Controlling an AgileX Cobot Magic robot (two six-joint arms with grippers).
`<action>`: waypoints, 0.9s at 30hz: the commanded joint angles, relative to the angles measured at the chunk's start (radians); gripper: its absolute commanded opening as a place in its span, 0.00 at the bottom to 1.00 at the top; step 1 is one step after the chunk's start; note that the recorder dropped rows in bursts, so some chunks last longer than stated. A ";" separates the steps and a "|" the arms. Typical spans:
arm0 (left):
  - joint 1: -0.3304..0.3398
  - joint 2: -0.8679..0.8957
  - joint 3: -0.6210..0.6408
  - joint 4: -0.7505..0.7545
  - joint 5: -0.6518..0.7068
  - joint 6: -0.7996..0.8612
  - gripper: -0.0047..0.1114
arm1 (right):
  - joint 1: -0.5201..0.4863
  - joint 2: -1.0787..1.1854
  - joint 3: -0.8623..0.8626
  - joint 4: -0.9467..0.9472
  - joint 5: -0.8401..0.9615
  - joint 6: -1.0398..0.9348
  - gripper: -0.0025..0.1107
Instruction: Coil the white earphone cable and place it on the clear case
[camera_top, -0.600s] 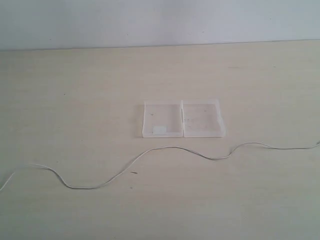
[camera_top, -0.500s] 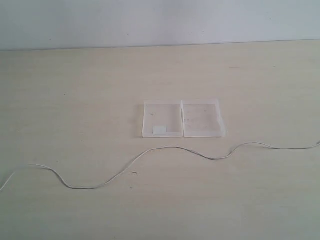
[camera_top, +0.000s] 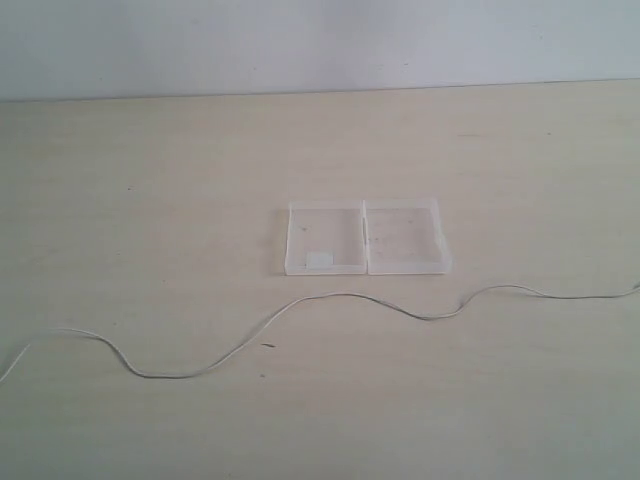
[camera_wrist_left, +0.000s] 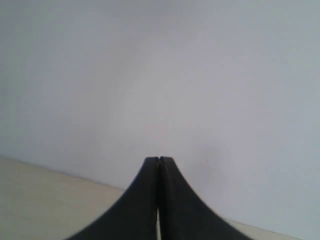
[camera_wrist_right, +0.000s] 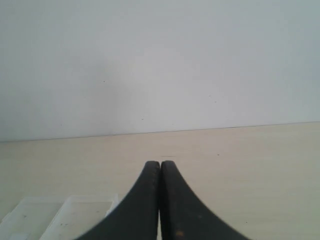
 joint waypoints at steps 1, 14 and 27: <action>-0.005 -0.006 0.000 -0.007 0.038 -0.038 0.04 | -0.006 -0.007 0.005 -0.002 -0.003 -0.008 0.02; -0.005 0.176 -0.111 -0.007 -0.369 -0.008 0.04 | -0.006 -0.007 0.005 -0.004 -0.003 -0.008 0.02; -0.007 1.080 -0.683 1.090 -0.516 -0.680 0.04 | -0.006 -0.007 0.005 -0.002 -0.003 -0.008 0.02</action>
